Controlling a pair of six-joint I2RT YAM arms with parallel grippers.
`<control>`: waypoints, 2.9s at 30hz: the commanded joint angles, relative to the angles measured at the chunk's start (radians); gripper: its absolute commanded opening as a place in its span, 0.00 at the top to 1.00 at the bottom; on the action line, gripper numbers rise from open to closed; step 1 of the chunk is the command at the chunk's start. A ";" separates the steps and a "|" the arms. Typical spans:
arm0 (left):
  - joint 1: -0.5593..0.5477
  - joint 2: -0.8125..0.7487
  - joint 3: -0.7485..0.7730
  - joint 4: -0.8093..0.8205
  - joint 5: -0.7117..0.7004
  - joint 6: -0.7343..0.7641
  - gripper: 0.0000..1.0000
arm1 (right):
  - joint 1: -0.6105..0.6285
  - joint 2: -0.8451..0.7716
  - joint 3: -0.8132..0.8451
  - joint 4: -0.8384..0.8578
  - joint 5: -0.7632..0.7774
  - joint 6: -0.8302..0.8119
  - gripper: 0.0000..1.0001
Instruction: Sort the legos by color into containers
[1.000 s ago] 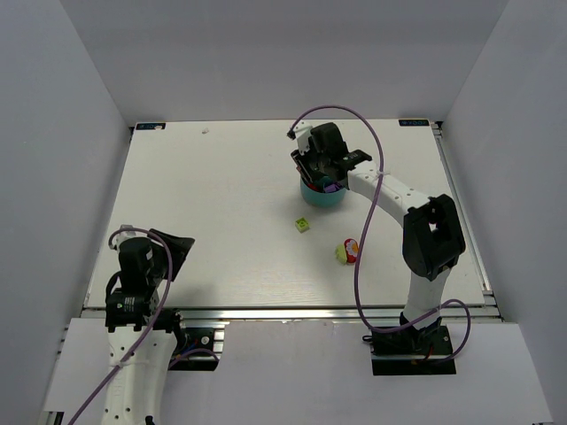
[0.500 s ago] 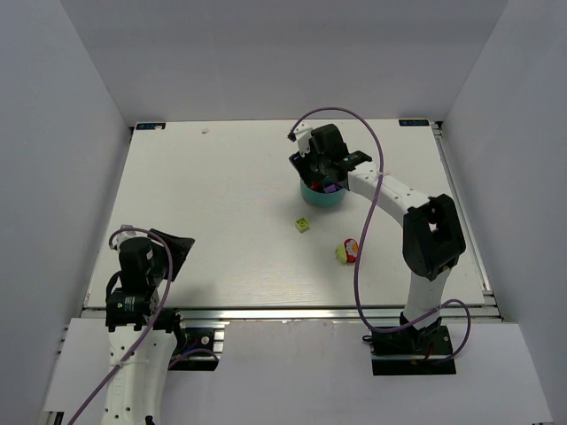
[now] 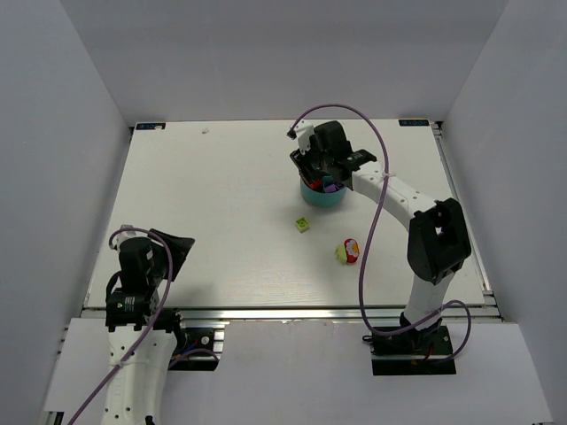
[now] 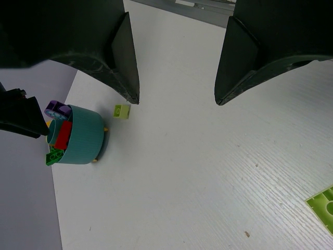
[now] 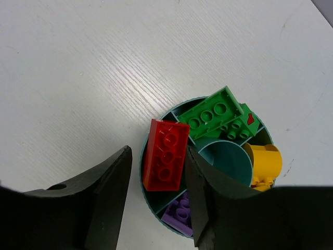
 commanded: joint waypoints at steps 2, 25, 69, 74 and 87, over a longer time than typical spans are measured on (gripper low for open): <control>0.003 -0.007 0.009 -0.003 0.007 0.015 0.31 | -0.005 -0.025 -0.005 0.014 -0.005 -0.019 0.50; 0.003 -0.032 -0.018 0.070 0.078 0.017 0.31 | -0.239 -0.608 -0.425 -0.674 -0.492 -0.540 0.13; 0.003 -0.025 -0.086 0.118 0.176 -0.003 0.31 | -0.269 -0.303 -0.597 -0.380 -0.539 -0.967 0.11; 0.003 -0.007 -0.104 0.169 0.221 -0.006 0.31 | -0.249 -0.283 -0.614 -0.351 -0.505 -0.964 0.11; 0.002 0.096 -0.184 0.593 0.533 -0.073 0.31 | -0.235 -0.252 -0.623 -0.331 -0.459 -0.936 0.30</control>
